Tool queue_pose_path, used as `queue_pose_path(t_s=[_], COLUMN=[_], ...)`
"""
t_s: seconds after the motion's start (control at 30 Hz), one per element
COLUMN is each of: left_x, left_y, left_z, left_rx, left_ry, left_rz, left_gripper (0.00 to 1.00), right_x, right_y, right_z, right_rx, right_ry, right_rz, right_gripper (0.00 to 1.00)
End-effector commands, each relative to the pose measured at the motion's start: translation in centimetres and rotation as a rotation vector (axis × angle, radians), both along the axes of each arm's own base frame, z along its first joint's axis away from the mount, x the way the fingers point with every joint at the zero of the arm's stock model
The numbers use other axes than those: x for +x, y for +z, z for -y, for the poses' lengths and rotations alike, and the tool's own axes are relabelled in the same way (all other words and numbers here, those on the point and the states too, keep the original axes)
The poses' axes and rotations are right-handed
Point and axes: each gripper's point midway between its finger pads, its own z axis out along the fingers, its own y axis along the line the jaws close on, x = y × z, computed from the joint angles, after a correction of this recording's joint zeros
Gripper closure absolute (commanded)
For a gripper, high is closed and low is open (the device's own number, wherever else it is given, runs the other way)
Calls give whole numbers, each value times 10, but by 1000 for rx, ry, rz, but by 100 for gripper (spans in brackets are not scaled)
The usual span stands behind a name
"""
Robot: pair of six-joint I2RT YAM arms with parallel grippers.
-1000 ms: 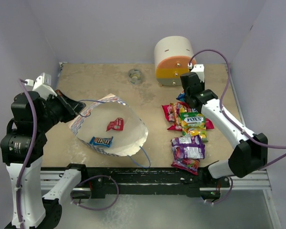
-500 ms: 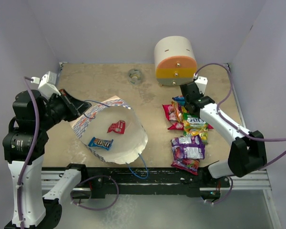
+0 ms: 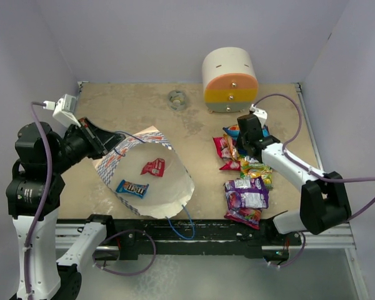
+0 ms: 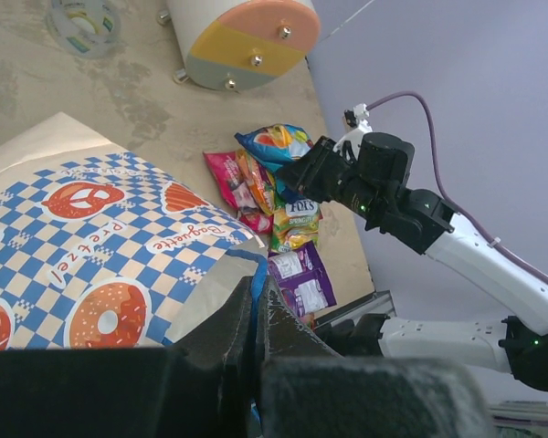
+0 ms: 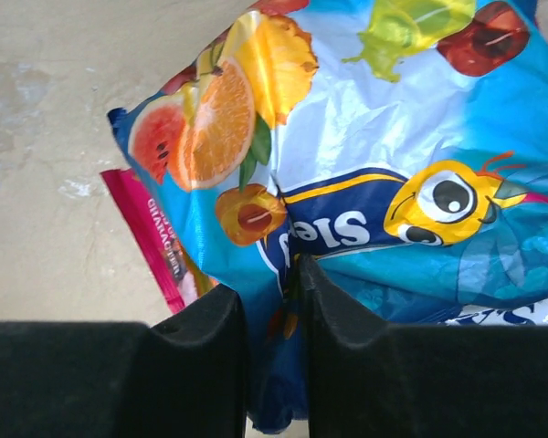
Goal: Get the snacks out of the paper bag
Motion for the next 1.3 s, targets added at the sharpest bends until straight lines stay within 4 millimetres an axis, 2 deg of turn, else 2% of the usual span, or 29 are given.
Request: queue_pose_path(t_s=[0.0, 0.17, 0.23, 0.33, 0.5, 0.6, 0.73, 0.83, 0.93, 1.1, 1.23, 1.27], left_x=[5, 6, 7, 6, 4, 3, -1, -4, -9, -13, -16, -16], left_y=[14, 15, 13, 10, 2, 0, -5, -7, -6, -13, -13, -14], left_z=[7, 13, 14, 16, 18, 20, 20, 19, 19, 19, 19, 19], left_rx=[-40, -56, -59, -65, -83, -99, -94, -93, -94, -78, -75, -74], left_ry=[-36, -71, -82, -98, -101, -109, -113, -109, -111, -118, -123, -125], left_rz=[58, 80, 81, 71, 47, 33, 31, 21, 22, 2, 4, 5], left_gripper=[100, 100, 100, 100, 100, 100, 100, 100, 100, 100, 100, 100], right_x=[-8, -21, -28, -40, -67, -82, -107, -123, -133, -153, -180, -193], right_y=[18, 66, 81, 98, 108, 117, 148, 163, 178, 224, 247, 247], right_z=[-27, -26, -25, -23, -45, -67, -114, -146, -174, -216, -242, -250], right_rx=[138, 119, 96, 8, 58, 159, 287, 329, 312, 235, 125, 104], right_ry=[104, 215, 274, 411, 613, 701, 808, 874, 943, 1120, 1321, 1389], right_rz=[38, 142, 171, 204, 226, 249, 342, 367, 384, 522, 663, 694], right_gripper=[70, 41, 33, 31, 30, 29, 27, 27, 26, 27, 28, 29])
